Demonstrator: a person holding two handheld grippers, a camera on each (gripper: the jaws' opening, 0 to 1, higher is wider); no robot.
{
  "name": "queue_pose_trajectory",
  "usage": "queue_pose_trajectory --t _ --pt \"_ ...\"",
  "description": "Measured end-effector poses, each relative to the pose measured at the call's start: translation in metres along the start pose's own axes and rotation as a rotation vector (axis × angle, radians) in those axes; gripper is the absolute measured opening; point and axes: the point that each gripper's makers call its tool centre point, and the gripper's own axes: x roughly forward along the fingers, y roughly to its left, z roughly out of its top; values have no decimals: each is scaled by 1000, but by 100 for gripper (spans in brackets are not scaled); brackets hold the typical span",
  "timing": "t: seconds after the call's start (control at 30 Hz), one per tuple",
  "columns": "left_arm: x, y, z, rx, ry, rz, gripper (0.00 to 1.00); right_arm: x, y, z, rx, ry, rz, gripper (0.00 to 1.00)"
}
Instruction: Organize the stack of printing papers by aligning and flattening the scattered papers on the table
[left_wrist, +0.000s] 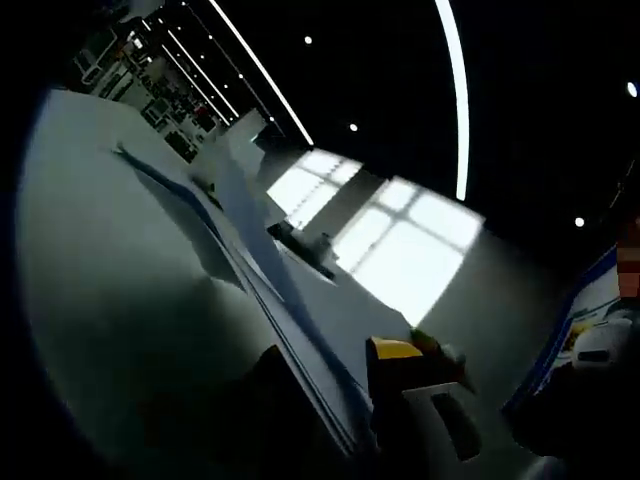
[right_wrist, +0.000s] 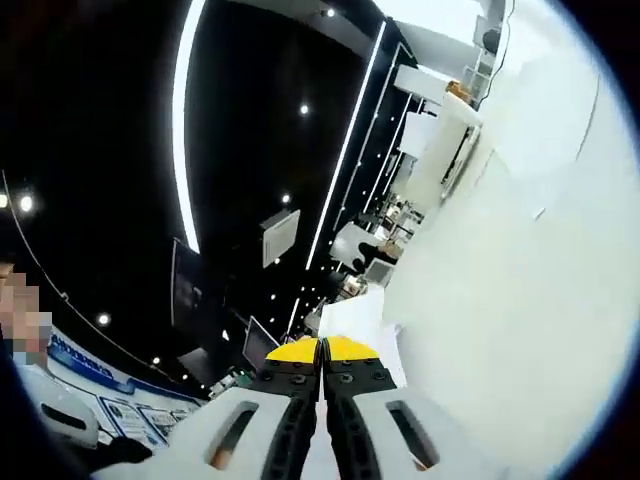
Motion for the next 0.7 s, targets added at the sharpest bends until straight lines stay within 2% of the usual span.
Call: queue_pose_trajectory --t 0.13,0.27,0.33,0.4,0.57,0.7 --pt "0 0 0 0 0 1 24 2 9 -19 -46 93 16 0" --pt "0 2 0 2 0 2 24 3 17 -31 -91 138 39 0" --pt "0 2 0 1 0 2 24 4 21 -40 -53 179 63 0" --pt "0 2 0 1 -1 3 24 5 32 -43 6 185 128 0" --pt "0 1 0 -1 -2 2 25 7 57 -39 43 177 258 0" --pt "0 -2 6 -52 -28 -24 36 11 70 -35 63 165 307 0"
